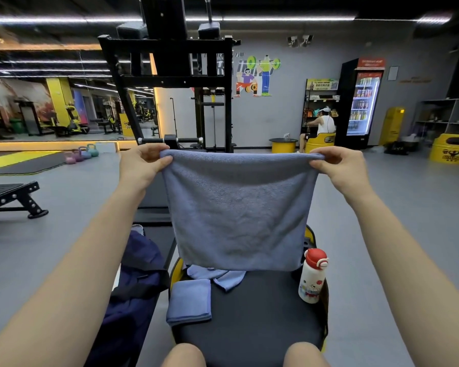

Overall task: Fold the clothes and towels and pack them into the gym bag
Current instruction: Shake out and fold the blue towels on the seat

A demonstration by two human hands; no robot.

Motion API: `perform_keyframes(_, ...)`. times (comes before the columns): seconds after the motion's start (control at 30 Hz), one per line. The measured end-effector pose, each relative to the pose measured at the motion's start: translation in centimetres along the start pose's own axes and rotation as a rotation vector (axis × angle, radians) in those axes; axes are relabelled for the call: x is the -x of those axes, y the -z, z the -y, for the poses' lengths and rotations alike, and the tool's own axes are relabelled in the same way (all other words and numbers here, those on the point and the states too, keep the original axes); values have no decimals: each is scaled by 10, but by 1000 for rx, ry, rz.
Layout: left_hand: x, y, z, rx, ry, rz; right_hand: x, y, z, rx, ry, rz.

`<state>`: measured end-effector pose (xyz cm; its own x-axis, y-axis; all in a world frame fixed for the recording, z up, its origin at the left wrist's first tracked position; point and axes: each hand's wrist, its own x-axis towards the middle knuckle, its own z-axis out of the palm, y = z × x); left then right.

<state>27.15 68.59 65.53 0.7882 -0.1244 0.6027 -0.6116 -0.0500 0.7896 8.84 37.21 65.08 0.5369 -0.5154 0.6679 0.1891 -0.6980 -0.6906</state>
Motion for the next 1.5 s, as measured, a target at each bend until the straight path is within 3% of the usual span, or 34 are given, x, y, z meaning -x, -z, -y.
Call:
perform_keyframes(0.2, 6, -9, 6, 262, 150, -82, 0, -1, 0, -75, -21, -2)
perform_keyframes(0.5, 8, -13, 19, 265, 230, -98, -7, -7, -10, -120, -32, 1)
perform_keyframes(0.8, 14, -11, 27, -110, 63, -76, -1, -9, -21, -119, -62, -46)
perform_keyframes(1.0, 20, -15, 29, -156, 59, -93, 8, -12, -29, -128, -93, -43)
perform_keyframes(1.4, 23, -16, 44, 378, 392, 30, 16, -16, -43, -214, -200, -32)
perform_keyframes(1.5, 25, -19, 46, 468, 408, 9, 17, -15, -45, -212, -193, -18)
